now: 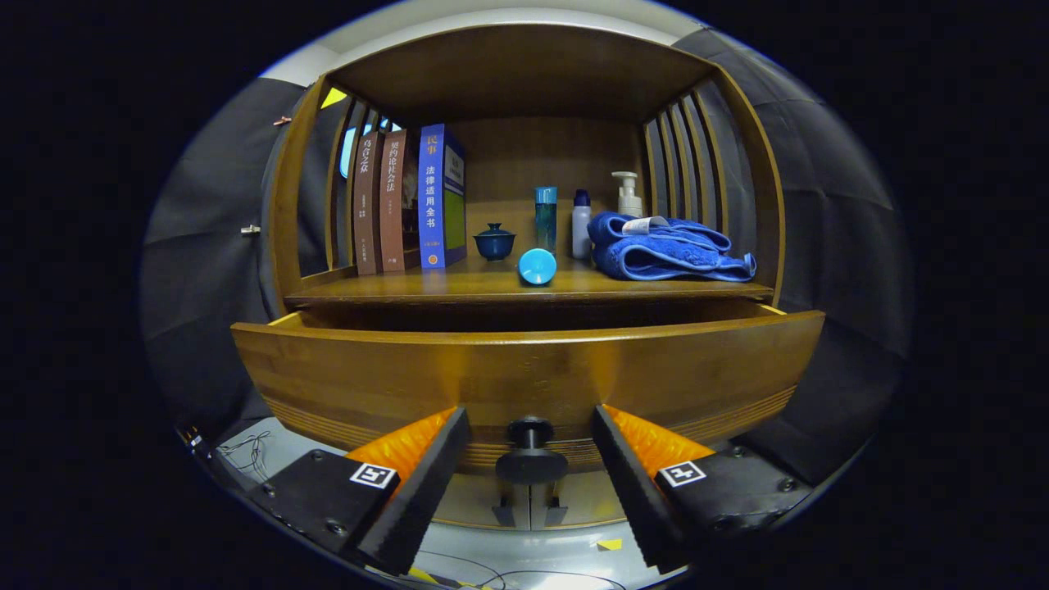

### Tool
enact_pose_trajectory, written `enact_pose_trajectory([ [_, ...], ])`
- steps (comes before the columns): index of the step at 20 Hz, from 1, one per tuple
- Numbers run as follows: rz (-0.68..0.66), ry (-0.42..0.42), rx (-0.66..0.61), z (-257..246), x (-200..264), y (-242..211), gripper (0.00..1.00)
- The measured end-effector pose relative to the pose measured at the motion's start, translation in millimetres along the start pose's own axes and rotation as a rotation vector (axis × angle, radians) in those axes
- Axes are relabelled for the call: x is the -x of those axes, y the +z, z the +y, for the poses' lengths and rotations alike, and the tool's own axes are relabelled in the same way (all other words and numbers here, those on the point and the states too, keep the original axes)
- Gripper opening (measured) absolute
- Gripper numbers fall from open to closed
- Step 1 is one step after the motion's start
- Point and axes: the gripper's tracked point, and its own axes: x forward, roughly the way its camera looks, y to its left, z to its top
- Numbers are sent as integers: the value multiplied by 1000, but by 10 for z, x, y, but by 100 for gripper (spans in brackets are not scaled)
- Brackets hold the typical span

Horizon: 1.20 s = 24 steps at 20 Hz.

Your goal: Pull open the drawer, take out the items inside it, and place them on the countertop above the cabinet.

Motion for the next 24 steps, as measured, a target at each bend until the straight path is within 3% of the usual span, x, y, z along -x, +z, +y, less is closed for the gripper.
enact_pose_trajectory([
  [19, -19, 2, -28, 7, -142, 56, 99],
  [24, -12, 15, 15, -2, -116, 106, 100],
])
